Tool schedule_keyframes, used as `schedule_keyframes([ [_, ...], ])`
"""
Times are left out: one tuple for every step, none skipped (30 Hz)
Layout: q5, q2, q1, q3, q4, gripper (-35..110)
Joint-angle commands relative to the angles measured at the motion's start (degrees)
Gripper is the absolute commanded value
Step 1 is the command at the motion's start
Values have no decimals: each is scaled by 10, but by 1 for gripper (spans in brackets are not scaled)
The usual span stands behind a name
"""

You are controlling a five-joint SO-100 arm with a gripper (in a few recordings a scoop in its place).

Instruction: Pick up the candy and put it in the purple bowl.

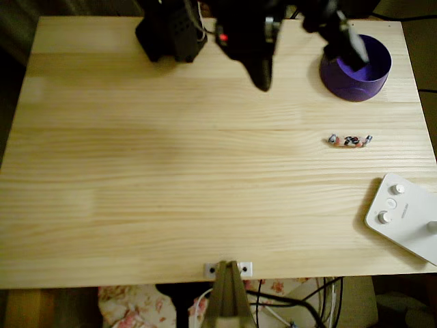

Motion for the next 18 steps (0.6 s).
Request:
schedule_keyframes([
  [5, -42, -40, -96, 9, -1],
  [10, -60, -47, -113, 12, -1],
  [14, -78, -54, -132, 16, -1],
  [18, -96, -59, -152, 18, -1],
  [21, -112, -64, -171, 21, -1],
  [25, -129, -69, -192, 23, -1],
  [30, -147, -73, -214, 26, -1],
  [32, -163, -77, -235, 30, -1],
  [31, -178, -82, -254, 33, -1],
  [30, -195, -87, -273, 38, -1],
  [30, -210, -91, -291, 41, -1],
  [32, -226, -93, -308, 44, -1],
  [33, -242, -96, -323, 46, -1],
  [33, -256, -98, -336, 47, -1],
  [35, -269, -100, -346, 47, -1],
  [38, -280, -103, -355, 44, -1],
  [40, -291, -105, -362, 40, -1],
  [42, -301, -109, -368, 38, -1],
])
